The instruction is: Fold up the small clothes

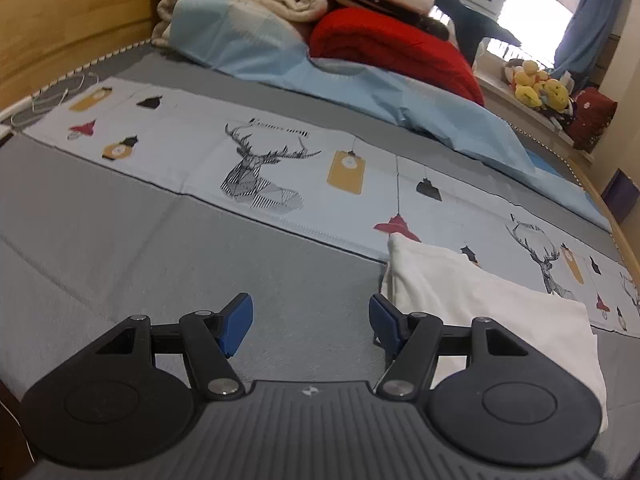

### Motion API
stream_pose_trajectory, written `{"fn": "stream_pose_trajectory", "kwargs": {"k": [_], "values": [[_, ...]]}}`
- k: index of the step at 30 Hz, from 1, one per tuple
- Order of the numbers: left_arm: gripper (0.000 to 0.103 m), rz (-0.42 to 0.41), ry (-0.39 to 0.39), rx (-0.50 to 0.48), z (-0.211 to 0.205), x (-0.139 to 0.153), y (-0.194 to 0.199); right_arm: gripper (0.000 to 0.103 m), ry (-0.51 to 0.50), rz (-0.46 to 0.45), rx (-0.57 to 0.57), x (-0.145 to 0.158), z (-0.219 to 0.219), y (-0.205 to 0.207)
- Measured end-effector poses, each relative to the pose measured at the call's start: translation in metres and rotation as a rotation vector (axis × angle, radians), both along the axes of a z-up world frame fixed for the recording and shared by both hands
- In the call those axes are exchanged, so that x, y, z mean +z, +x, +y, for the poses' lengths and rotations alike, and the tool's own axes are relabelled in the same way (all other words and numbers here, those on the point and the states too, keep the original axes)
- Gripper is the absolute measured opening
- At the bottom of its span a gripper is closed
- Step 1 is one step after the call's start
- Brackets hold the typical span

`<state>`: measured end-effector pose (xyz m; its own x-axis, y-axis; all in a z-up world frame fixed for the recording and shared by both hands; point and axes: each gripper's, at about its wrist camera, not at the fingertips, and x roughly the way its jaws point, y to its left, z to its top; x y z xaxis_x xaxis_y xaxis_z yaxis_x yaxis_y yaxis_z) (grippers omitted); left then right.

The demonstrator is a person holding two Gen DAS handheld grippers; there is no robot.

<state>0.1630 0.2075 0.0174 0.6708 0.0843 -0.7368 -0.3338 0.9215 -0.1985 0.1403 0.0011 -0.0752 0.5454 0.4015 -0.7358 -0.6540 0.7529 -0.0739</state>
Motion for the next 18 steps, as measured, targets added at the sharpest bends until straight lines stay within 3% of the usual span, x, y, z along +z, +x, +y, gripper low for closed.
{"fn": "stream_pose_trajectory", "kwargs": {"k": [7,10,11,13,18], "values": [[0.073,0.041,-0.018,-0.011,0.006,-0.007,0.009,0.049,-0.069,0.107,0.065,-0.043,0.035,0.012],[0.073,0.063,-0.041,-0.034,0.006,-0.013,0.015,0.048,-0.101,0.035,0.102,-0.045,0.042,0.008],[0.073,0.07,-0.057,-0.043,0.006,-0.015,0.018,0.044,-0.091,0.041,0.104,-0.044,0.042,0.009],[0.076,0.096,-0.129,-0.064,0.008,-0.023,0.026,0.019,-0.077,0.049,0.088,-0.041,0.038,0.011],[0.082,0.177,-0.359,-0.11,-0.001,-0.048,0.049,0.01,-0.001,0.029,0.07,-0.016,0.025,0.011]]}}
